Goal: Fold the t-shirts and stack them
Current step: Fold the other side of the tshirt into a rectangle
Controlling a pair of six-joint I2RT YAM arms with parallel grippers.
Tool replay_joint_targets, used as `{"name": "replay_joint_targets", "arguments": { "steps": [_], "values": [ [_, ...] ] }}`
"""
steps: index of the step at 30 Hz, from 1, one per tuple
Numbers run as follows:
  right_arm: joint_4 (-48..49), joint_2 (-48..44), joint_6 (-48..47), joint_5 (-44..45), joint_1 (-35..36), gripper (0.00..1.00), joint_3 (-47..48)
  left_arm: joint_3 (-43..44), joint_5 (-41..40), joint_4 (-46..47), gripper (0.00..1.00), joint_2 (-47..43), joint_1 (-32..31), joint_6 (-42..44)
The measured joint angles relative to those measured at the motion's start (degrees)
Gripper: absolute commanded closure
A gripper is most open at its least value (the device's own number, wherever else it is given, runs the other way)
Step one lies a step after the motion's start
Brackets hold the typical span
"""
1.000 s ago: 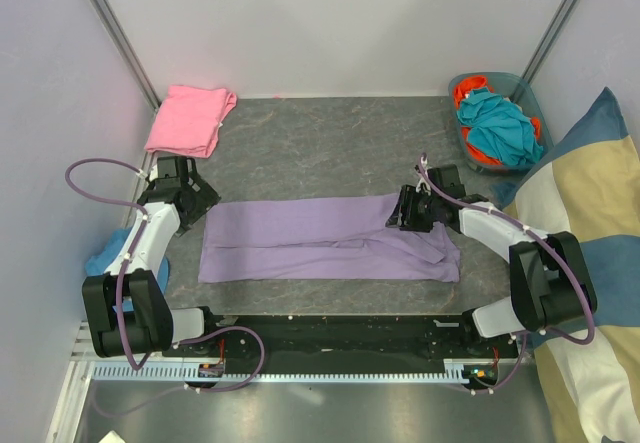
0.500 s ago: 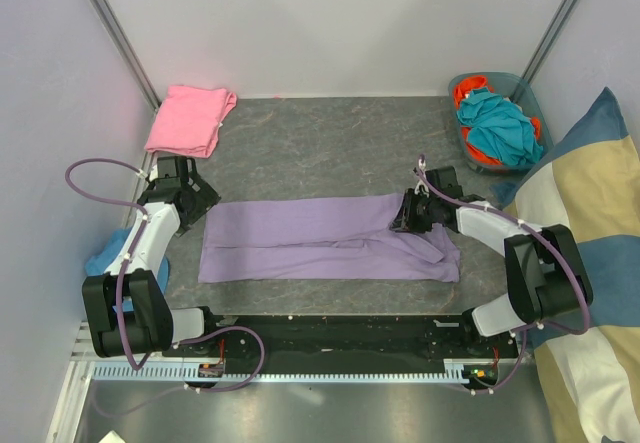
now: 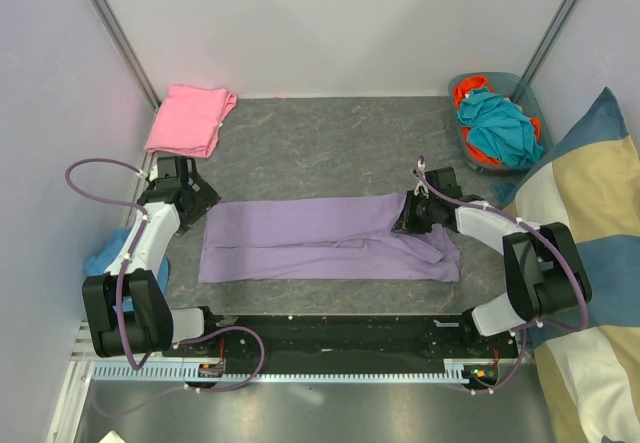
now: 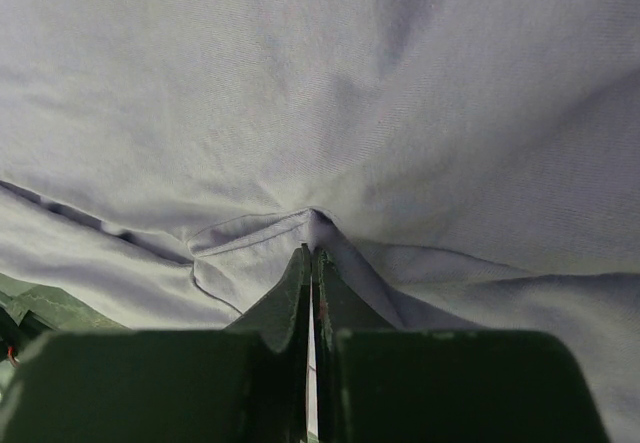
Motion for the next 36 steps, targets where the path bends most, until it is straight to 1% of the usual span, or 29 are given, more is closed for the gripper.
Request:
{"name": "replay_joint_targets", "arguments": {
  "steps": [6,17,36],
  "values": [
    [-0.42,-0.46,-0.07,-0.02,0.0,1.0,0.0,0.0,0.02,0.0,0.0,0.0,0.0,0.0],
    [-4.61,-7.02,-0.42,-0.48,0.26,1.0,0.07,0.0,0.15,0.0,0.0,0.0,0.0,0.0],
    [-10.67,-12.61,-0.55,-3.85,1.86,1.0,-1.03,0.0,1.11,0.0,0.0,0.0,0.0,0.0]
  ]
}}
